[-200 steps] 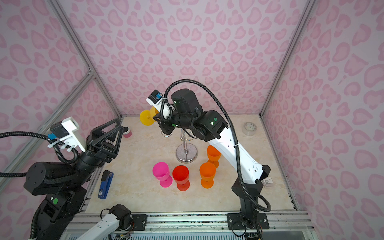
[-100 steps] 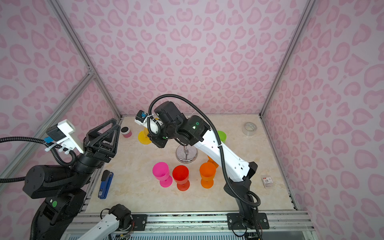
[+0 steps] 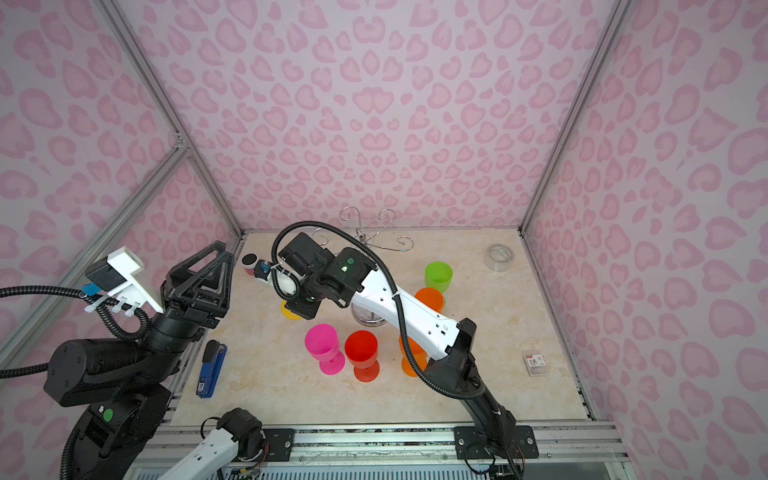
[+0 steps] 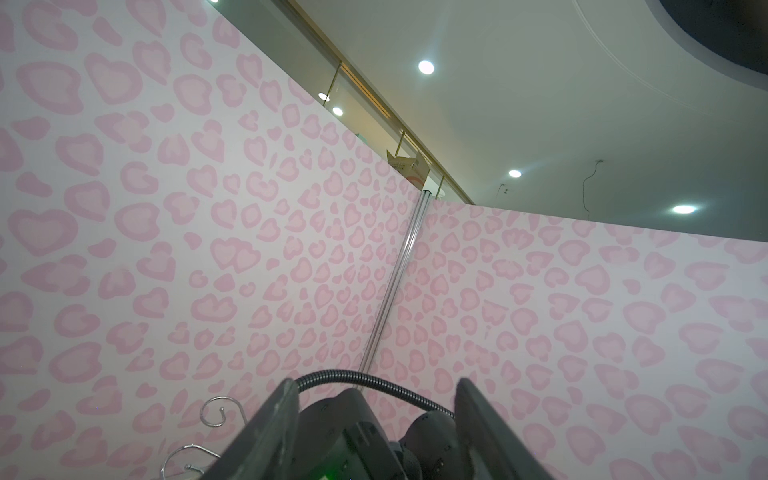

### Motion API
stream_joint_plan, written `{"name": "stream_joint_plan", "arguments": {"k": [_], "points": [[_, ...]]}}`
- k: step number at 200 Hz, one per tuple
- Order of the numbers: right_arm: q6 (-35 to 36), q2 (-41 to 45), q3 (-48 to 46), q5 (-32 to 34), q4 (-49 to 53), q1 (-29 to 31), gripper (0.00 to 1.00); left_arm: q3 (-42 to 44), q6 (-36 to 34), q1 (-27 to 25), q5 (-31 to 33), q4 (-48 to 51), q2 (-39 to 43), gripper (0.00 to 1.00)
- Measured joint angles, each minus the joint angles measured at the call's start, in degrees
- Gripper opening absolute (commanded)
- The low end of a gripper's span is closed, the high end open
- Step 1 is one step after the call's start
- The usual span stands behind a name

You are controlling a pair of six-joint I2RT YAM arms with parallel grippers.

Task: Take the wine glass off the wine glass rack
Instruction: 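Carry the yellow glass beside the magenta glass with the right gripper while the left retracts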

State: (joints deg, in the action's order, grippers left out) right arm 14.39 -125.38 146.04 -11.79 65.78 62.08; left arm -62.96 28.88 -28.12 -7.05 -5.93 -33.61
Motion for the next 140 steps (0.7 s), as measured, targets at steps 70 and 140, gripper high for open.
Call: {"name": "stream_joint_plan", "arguments": {"k": [70,140], "points": [[0.9,-4.9,1.1,3.3,1.8,0.9,0.00,0.6,-0.2,0.0,1.0,0.0,-0.2,0.62],[1.2,-9.7,2.7,6.4,2.6,1.3,0.00,1.0,0.2,0.0,0.4,0.0,-1.2,0.61]]}}
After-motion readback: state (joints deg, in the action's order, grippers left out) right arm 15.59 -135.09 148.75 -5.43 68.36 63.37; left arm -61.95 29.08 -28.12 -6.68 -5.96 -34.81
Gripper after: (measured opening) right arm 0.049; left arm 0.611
